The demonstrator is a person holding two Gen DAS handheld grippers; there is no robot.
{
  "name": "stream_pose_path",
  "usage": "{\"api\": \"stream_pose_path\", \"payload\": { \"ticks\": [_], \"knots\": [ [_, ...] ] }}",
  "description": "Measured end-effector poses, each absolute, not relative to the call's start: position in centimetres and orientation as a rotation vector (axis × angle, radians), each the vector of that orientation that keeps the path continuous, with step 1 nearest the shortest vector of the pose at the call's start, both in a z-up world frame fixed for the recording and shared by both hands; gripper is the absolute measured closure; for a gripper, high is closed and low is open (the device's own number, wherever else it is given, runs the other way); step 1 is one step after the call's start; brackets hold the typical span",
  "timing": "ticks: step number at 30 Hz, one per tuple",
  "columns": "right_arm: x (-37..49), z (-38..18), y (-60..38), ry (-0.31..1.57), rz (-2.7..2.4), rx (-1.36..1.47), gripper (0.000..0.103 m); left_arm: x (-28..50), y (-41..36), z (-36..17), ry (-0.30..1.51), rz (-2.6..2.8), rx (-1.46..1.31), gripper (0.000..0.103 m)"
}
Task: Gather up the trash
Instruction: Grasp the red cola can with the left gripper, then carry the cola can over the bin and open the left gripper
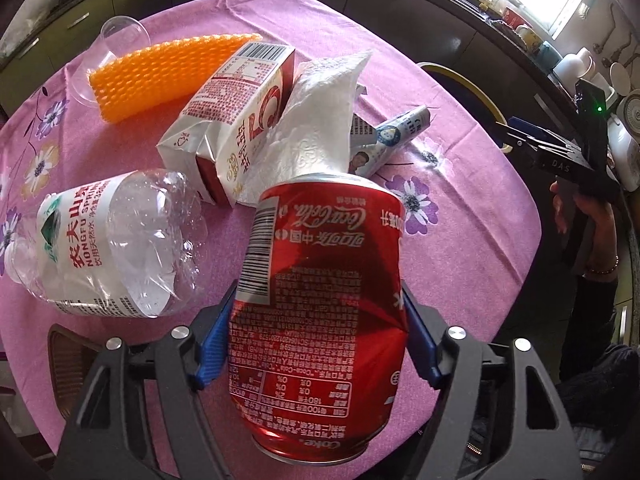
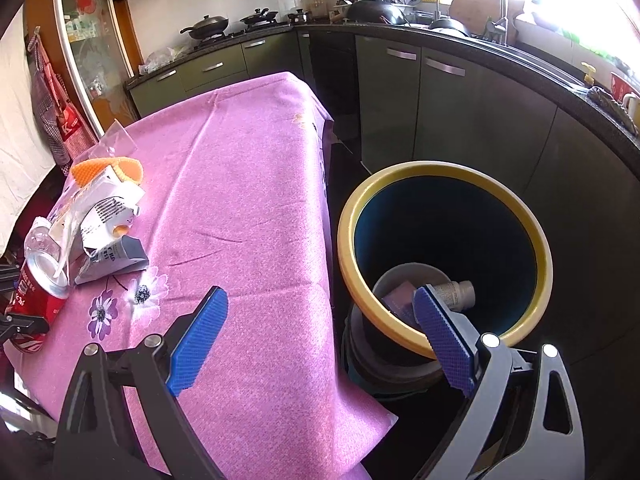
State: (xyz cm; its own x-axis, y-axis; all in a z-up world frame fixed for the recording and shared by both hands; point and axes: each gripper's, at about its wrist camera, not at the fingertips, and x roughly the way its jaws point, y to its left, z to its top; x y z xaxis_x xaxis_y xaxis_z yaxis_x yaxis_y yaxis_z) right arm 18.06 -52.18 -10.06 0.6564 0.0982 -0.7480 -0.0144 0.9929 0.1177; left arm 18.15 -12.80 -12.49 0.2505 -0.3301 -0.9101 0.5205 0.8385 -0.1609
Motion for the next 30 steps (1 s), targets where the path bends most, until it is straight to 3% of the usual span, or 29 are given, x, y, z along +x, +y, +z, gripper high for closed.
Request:
{"api": "stream_pose_path", "payload": {
  "ticks": [17, 30],
  "knots": [
    [15.8, -9.8, -54.2, 0.81, 0.08, 0.168, 0.01, 15.2, -15.7, -6.3, 1.044, -0.614, 0.295, 0.036],
    [11.2, -8.7, -59.1, 0.726, -0.012, 0.247, 0.01, 16.8, -24.4, -2.8, 0.95, -0.783, 0.333, 0.036]
  ]
}}
